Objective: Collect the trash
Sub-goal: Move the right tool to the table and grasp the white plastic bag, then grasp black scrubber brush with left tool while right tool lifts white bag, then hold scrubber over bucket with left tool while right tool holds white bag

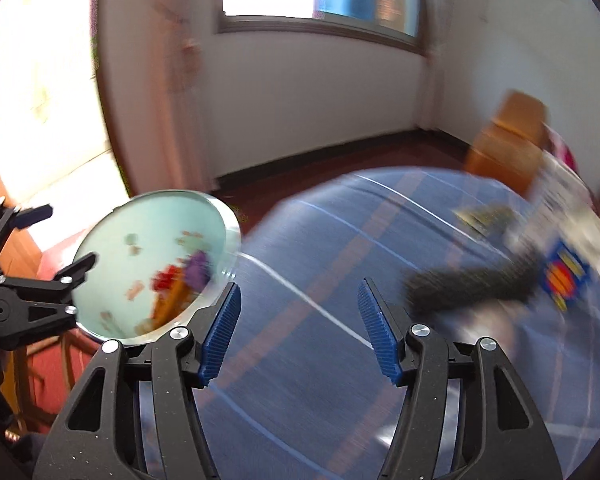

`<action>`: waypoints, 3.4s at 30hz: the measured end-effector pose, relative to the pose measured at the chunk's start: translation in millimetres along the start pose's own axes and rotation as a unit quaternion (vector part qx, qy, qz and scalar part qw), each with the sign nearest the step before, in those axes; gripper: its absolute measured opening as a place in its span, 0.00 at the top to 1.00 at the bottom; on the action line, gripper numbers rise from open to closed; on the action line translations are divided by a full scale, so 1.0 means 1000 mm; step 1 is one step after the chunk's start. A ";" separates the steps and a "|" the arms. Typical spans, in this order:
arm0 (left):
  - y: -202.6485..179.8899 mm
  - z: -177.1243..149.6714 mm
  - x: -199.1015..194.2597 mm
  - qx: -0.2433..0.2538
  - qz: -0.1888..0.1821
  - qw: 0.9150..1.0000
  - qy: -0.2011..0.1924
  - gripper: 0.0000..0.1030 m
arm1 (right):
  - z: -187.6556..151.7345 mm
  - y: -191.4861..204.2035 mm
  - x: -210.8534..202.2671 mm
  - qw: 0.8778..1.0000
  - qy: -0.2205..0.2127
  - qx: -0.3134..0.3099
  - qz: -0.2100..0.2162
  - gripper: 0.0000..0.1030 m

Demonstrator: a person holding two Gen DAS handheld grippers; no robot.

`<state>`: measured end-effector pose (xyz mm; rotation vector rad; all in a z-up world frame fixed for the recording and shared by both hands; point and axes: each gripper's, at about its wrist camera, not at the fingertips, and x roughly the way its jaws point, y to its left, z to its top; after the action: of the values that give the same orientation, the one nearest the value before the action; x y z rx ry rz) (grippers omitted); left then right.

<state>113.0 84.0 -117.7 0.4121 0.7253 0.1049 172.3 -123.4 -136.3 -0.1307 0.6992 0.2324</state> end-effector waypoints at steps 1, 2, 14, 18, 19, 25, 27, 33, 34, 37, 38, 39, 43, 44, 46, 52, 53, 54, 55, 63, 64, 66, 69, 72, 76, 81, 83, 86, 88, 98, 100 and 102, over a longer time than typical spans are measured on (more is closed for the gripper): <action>-0.003 0.000 0.000 0.001 -0.005 1.000 -0.001 0.21 | -0.008 -0.017 -0.005 0.999 0.003 0.026 -0.023 0.41; -0.007 0.000 0.000 0.002 -0.008 1.000 -0.001 0.21 | -0.012 -0.031 -0.007 0.998 0.007 0.045 -0.037 0.41; -0.032 0.000 -0.010 0.009 -0.045 0.999 -0.010 0.18 | -0.039 -0.115 0.016 0.977 0.092 0.179 -0.065 0.86; -0.033 0.009 -0.014 -0.008 -0.061 0.998 -0.017 0.18 | -0.051 -0.120 0.000 0.978 0.085 0.179 -0.058 0.93; -0.035 0.012 -0.016 -0.009 -0.067 0.997 -0.020 0.18 | -0.056 -0.124 -0.010 0.979 0.079 0.179 -0.062 0.93; -0.067 0.043 -0.031 0.006 -0.107 0.993 -0.045 0.18 | -0.085 -0.171 -0.064 0.969 0.042 0.217 -0.110 0.93; -0.085 0.055 -0.035 0.017 -0.125 0.991 -0.050 0.18 | -0.095 -0.191 -0.079 0.963 0.036 0.231 -0.134 0.93; -0.152 0.099 -0.037 0.063 -0.167 0.982 -0.068 0.18 | -0.121 -0.243 -0.101 0.948 0.018 0.259 -0.185 0.93; -0.161 0.104 -0.035 0.067 -0.169 0.981 -0.069 0.18 | -0.122 -0.247 -0.104 0.947 0.015 0.261 -0.187 0.93; -0.183 0.126 -0.022 0.070 -0.179 0.979 -0.066 0.18 | -0.123 -0.252 -0.106 0.947 0.010 0.258 -0.190 0.93; -0.191 0.135 -0.016 0.069 -0.185 0.978 -0.062 0.18 | -0.121 -0.254 -0.105 0.948 0.009 0.257 -0.190 0.93; -0.196 0.141 -0.014 0.069 -0.189 0.978 -0.061 0.18 | -0.119 -0.255 -0.105 0.948 0.009 0.256 -0.191 0.93; -0.218 0.159 0.012 0.068 -0.199 0.977 -0.040 0.29 | -0.111 -0.263 -0.098 0.948 0.007 0.253 -0.191 0.92; -0.222 0.162 0.021 0.063 -0.210 0.975 -0.028 0.35 | -0.109 -0.263 -0.096 0.950 0.009 0.250 -0.190 0.92; -0.230 0.163 0.032 0.060 -0.225 0.972 -0.009 0.46 | -0.107 -0.260 -0.093 0.953 0.011 0.241 -0.185 0.92; -0.246 0.159 0.032 0.079 -0.259 0.963 -0.006 0.87 | -0.101 -0.254 -0.088 0.958 0.014 0.227 -0.172 0.92; -0.245 0.159 0.031 0.078 -0.260 0.962 -0.006 0.88 | -0.100 -0.252 -0.086 0.959 0.013 0.227 -0.169 0.92; -0.243 0.158 0.030 0.077 -0.263 0.962 -0.005 0.89 | -0.099 -0.250 -0.086 0.960 0.012 0.226 -0.167 0.92; -0.239 0.157 0.027 0.076 -0.263 0.962 -0.008 0.89 | -0.097 -0.247 -0.086 0.961 0.011 0.224 -0.165 0.92; -0.167 0.134 -0.016 0.038 -0.224 0.973 -0.046 0.89 | -0.078 -0.204 -0.073 0.976 -0.002 0.183 -0.117 0.92; -0.158 0.130 -0.019 0.032 -0.218 0.974 -0.049 0.89 | -0.075 -0.197 -0.071 0.978 -0.005 0.177 -0.109 0.92; -0.141 0.121 -0.025 0.021 -0.211 0.976 -0.051 0.89 | -0.067 -0.178 -0.066 0.983 -0.009 0.158 -0.092 0.92; -0.121 0.113 -0.028 0.006 -0.202 0.978 -0.052 0.89 | -0.059 -0.156 -0.060 0.987 -0.013 0.141 -0.076 0.92; -0.098 0.098 -0.031 -0.006 -0.189 0.981 -0.052 0.89 | -0.052 -0.133 -0.056 0.990 -0.018 0.124 -0.062 0.92; -0.075 0.082 -0.037 -0.012 -0.166 0.984 -0.056 0.89 | -0.044 -0.109 -0.051 0.993 -0.018 0.100 -0.051 0.92; -0.050 0.068 -0.037 -0.026 -0.146 0.987 -0.055 0.89 | -0.036 -0.087 -0.042 0.996 -0.012 0.078 -0.040 0.92; -0.043 0.065 -0.038 -0.031 -0.142 0.988 -0.056 0.89 | -0.033 -0.080 -0.039 0.997 -0.012 0.069 -0.039 0.92; -0.033 0.061 -0.039 -0.035 -0.128 0.989 -0.058 0.89 | -0.028 -0.069 -0.034 0.998 -0.011 0.053 -0.032 0.92; -0.026 0.058 -0.040 -0.038 -0.119 0.990 -0.058 0.89 | -0.024 -0.059 -0.030 0.999 -0.010 0.041 -0.025 0.92; 0.002 0.043 -0.035 -0.052 -0.082 0.994 -0.045 0.89 | -0.007 -0.025 -0.011 1.000 -0.006 -0.005 0.010 0.92; 0.006 0.041 -0.035 -0.053 -0.078 0.995 -0.044 0.89 | -0.006 -0.020 -0.009 1.000 -0.006 -0.012 0.015 0.92; 0.009 0.039 -0.035 -0.054 -0.074 0.995 -0.042 0.89 | -0.004 -0.014 -0.006 1.000 -0.005 -0.018 0.019 0.92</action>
<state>113.1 71.1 -65.8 0.2578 0.6618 -0.0121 168.5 -138.3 -135.0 -0.1516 0.6871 0.2817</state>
